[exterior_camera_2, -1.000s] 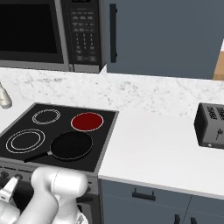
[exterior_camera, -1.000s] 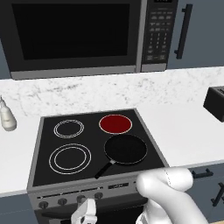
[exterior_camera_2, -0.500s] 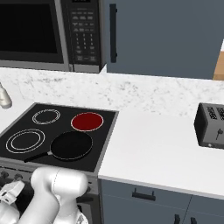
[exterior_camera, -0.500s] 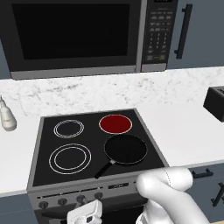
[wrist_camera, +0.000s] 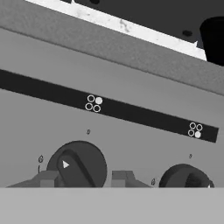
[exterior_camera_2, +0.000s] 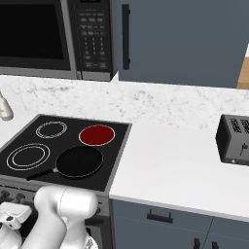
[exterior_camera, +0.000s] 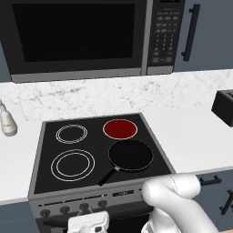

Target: Turn off the rear right burner of the stove.

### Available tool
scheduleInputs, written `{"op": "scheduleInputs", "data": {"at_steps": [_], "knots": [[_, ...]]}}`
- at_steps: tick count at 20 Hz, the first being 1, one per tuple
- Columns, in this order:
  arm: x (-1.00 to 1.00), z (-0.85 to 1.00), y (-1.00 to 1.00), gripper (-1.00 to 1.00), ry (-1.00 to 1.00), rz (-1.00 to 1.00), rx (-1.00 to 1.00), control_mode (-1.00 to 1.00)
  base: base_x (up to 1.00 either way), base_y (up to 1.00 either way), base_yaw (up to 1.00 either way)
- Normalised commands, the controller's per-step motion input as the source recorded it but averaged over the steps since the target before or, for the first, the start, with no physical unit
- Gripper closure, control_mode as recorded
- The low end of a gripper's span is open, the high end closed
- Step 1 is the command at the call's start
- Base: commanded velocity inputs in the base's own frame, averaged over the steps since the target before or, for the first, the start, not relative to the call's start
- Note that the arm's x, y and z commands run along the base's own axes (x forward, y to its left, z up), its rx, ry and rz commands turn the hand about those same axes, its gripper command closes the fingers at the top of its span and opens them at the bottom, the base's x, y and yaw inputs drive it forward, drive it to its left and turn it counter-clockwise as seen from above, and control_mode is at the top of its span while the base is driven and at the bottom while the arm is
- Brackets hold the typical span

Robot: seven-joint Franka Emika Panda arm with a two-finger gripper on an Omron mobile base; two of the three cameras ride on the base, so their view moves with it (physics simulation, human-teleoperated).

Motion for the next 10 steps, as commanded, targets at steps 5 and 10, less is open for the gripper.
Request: {"op": "scheduleInputs", "data": {"at_steps": [5,10], "knots": [[0.0,0.25,0.0,1.0,0.0,0.0,0.29,-1.0,0.0,0.0,0.0],[0.0,0.36,0.0,1.0,0.01,0.0,0.19,-1.0,0.0,0.0,0.0]]}}
